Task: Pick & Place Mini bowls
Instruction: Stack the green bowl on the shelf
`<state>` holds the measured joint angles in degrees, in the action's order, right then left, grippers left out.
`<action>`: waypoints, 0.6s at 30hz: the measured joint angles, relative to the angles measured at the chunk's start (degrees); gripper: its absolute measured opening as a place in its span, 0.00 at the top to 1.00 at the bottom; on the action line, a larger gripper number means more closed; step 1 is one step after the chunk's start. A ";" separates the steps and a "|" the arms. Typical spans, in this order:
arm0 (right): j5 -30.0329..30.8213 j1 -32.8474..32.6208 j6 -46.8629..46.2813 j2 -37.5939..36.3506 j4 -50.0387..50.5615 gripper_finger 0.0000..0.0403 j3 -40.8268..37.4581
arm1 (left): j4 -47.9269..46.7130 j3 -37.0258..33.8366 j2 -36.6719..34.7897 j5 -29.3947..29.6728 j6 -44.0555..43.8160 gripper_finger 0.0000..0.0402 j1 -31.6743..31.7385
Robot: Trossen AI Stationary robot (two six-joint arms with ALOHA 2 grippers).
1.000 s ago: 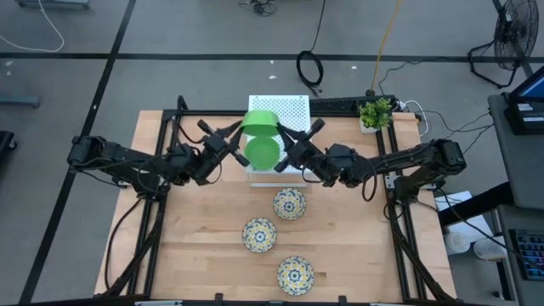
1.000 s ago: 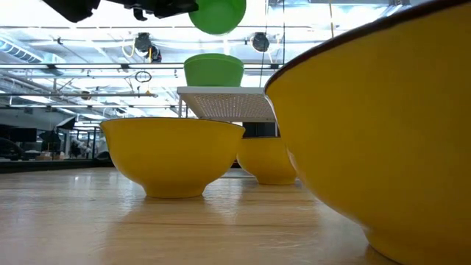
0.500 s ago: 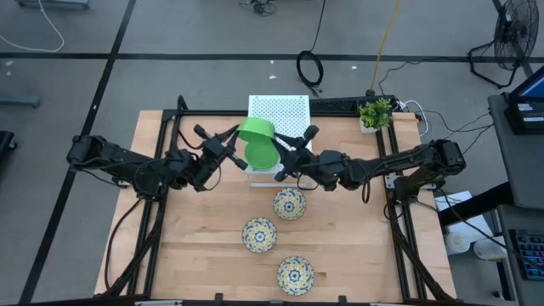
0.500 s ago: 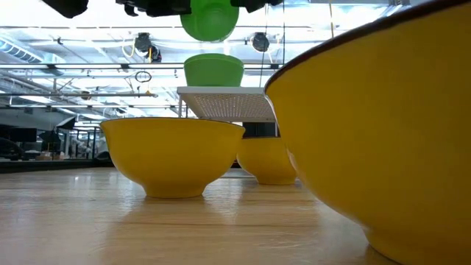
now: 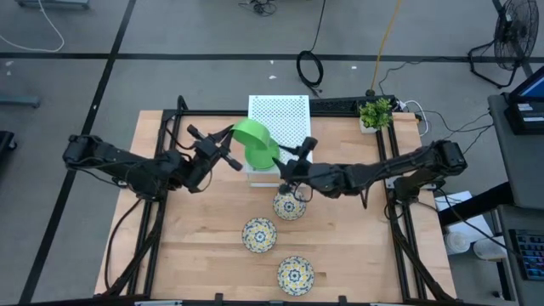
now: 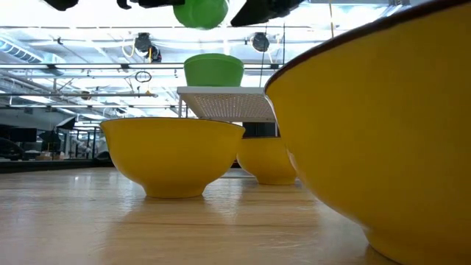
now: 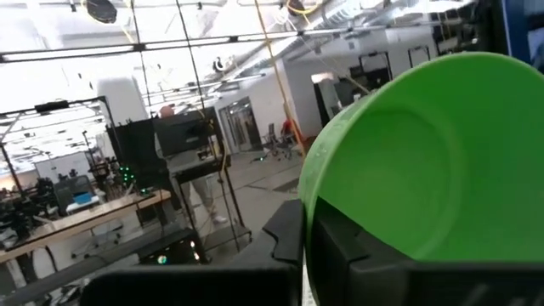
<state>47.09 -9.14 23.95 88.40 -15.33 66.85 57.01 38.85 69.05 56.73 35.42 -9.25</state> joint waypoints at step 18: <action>-26.56 1.37 -13.79 -22.62 8.91 0.65 -14.32 | -6.24 0.02 -3.49 2.98 -4.03 0.97 -4.77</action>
<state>20.53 -7.78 10.16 65.78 -6.42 52.53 50.77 38.87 65.56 59.71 31.39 -14.02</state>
